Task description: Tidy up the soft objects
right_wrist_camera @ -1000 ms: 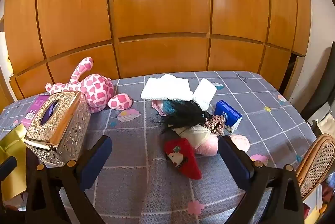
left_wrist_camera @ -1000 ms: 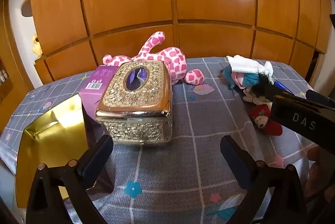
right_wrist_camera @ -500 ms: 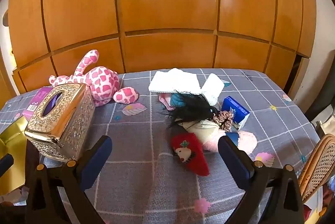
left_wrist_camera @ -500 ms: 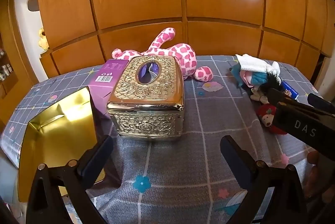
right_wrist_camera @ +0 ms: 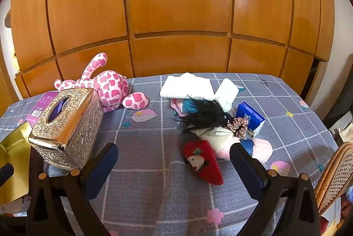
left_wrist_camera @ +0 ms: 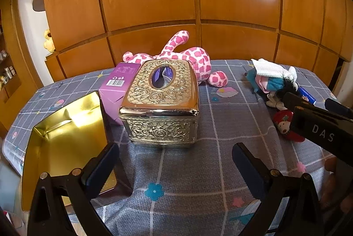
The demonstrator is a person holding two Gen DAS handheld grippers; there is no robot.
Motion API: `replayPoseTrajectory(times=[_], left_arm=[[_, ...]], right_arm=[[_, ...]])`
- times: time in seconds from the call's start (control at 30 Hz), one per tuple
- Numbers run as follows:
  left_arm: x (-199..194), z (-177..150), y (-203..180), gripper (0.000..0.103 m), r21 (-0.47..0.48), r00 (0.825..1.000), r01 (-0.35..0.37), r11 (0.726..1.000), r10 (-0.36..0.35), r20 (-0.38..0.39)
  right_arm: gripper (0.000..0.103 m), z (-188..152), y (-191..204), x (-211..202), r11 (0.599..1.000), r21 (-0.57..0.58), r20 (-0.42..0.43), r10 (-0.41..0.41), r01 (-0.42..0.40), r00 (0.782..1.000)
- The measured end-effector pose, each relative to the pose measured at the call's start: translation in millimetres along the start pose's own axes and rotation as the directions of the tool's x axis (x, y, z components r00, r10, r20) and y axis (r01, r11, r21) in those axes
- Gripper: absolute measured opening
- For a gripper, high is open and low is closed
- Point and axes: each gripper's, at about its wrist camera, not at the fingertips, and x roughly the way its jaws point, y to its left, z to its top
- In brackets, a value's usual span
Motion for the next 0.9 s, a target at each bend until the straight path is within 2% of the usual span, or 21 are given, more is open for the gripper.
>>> replayPoseTrajectory(times=[0.9], left_arm=[[5.0,-2.7,-6.3,0.103,0.016,1.0,0.015,1.0,-0.015,-0.023]], right_arm=[[0.103,3.5,-8.1,2.2,1.0,0.022,-0.007,-0.009,0.009,1.0]])
